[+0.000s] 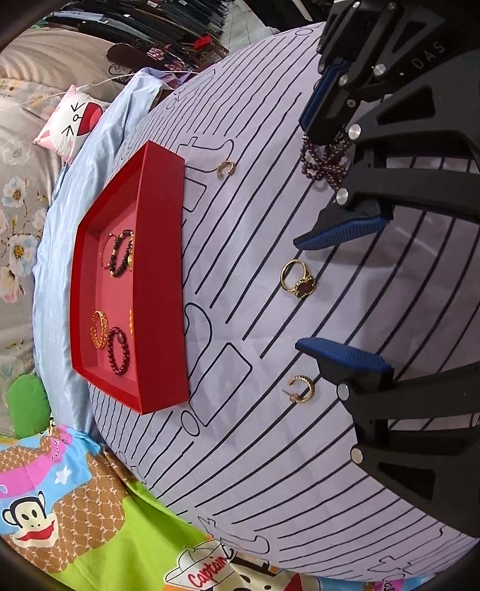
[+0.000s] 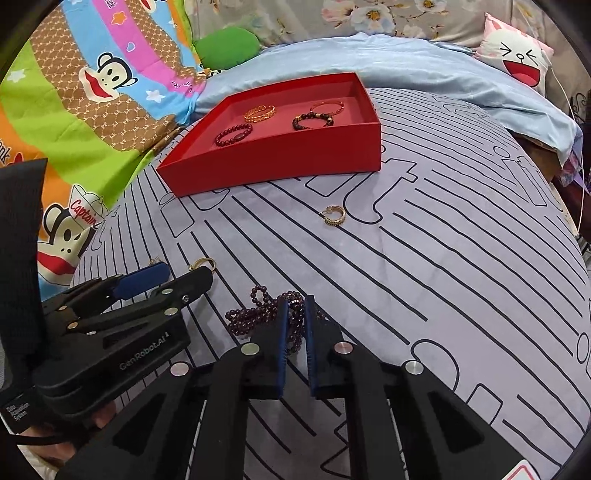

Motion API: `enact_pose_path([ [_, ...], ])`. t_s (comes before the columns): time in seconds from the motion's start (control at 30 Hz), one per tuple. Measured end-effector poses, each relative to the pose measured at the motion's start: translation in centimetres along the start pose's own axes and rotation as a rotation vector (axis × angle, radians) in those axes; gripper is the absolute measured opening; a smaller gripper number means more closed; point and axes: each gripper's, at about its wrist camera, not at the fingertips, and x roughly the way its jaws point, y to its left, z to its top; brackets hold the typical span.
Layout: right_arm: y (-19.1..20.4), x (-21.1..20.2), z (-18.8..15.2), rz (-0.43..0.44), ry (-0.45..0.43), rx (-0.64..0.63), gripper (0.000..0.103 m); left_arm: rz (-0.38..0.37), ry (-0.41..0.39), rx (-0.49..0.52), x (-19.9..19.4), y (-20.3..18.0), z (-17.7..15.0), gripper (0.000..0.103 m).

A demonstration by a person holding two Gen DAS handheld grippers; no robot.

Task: Organize jewelry
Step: 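Grasp the gold stone ring with the left tool while the right tool grasps the purple bead strand, then carry the ring and bead strand into the red tray and open both tools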

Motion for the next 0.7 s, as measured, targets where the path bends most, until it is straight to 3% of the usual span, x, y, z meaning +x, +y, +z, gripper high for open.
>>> enact_pose_path([
  [0.33, -0.1, 0.1, 0.0, 0.006, 0.002, 0.008, 0.008, -0.047, -0.001, 0.007, 0.2, -0.1, -0.1, 0.014],
  [0.6, 0.1, -0.5, 0.0, 0.014, -0.01, 0.008, 0.008, -0.081, 0.009, -0.021, -0.4, 0.1, -0.3, 0.014],
  [0.7, 0.1, -1.0, 0.2, 0.021, -0.019, 0.008, 0.001, -0.076, 0.006, -0.025, -1.0, 0.1, -0.2, 0.014],
])
